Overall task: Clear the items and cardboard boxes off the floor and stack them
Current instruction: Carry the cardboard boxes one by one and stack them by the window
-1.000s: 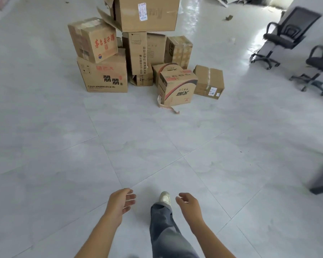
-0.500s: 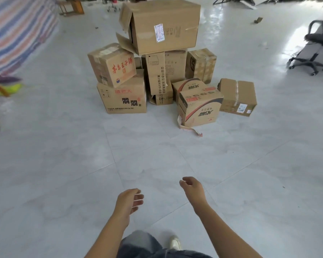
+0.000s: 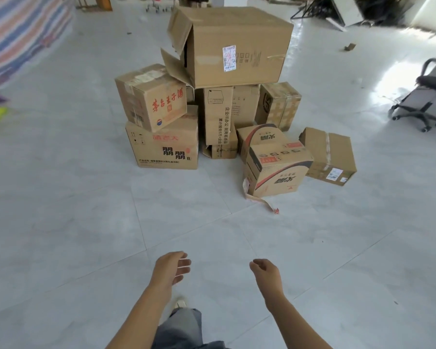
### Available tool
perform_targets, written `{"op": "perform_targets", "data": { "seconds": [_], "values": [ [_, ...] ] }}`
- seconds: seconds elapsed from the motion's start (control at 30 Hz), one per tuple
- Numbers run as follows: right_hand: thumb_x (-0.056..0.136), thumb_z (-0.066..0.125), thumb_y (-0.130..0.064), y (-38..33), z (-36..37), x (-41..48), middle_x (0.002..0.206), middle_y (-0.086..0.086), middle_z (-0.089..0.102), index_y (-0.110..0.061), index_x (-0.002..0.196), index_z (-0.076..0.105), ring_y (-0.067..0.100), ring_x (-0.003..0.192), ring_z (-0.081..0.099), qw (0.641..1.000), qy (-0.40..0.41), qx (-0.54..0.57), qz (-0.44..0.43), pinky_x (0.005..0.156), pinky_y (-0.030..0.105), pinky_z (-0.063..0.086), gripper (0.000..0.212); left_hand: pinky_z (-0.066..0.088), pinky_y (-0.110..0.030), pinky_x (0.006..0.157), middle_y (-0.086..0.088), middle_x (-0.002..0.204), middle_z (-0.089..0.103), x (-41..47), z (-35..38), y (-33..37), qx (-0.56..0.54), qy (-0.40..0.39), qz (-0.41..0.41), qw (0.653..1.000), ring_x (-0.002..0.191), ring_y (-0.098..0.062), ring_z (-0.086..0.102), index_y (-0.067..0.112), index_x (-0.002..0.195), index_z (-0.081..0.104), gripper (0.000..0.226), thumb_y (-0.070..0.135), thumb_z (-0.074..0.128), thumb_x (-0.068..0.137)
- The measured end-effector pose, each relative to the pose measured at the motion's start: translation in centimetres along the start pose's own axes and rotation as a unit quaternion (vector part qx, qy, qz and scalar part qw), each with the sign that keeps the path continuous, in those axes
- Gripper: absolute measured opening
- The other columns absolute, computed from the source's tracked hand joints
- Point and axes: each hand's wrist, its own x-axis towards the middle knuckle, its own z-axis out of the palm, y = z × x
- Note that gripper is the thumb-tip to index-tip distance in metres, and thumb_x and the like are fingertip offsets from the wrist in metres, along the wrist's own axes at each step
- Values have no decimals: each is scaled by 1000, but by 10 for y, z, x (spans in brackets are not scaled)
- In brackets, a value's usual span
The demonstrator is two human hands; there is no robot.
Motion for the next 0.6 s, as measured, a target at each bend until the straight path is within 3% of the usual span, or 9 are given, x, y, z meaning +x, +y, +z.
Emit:
{"op": "perform_targets", "data": {
  "seconds": [0.2, 0.3, 0.43, 0.6],
  "values": [
    [93, 51, -20, -76, 66, 38, 106, 4, 59, -9, 119, 57, 17, 93, 54, 999, -19, -42, -14, 75, 25, 39, 29, 41, -28, 62, -10, 79, 65, 60, -37, 89, -36, 12, 26, 999, 69, -21, 59, 6, 81, 60, 17, 11, 49, 93],
    [93, 51, -22, -98, 83, 51, 116, 5, 58, -11, 123, 55, 15, 95, 54, 996, -33, -84, -17, 77, 22, 40, 31, 42, -28, 64, -10, 79, 65, 84, -35, 98, -25, 6, -10, 1000, 70, -21, 59, 6, 82, 61, 18, 11, 48, 94],
    [92, 52, -20, -106, 80, 73, 115, 6, 60, -10, 121, 57, 17, 96, 55, 995, -12, -96, 13, 81, 24, 42, 30, 42, -29, 64, -12, 80, 66, 108, -20, 96, -4, -25, -67, 997, 70, -23, 60, 4, 83, 61, 18, 12, 49, 94],
    [91, 51, -14, -122, 69, 125, 101, 7, 63, -6, 114, 60, 18, 85, 55, 996, 8, -85, 34, 63, 19, 40, 26, 40, -28, 63, -11, 78, 65, 150, 9, 137, 4, -13, -58, 998, 68, -22, 59, 5, 81, 60, 19, 11, 47, 94]
  ]
}}
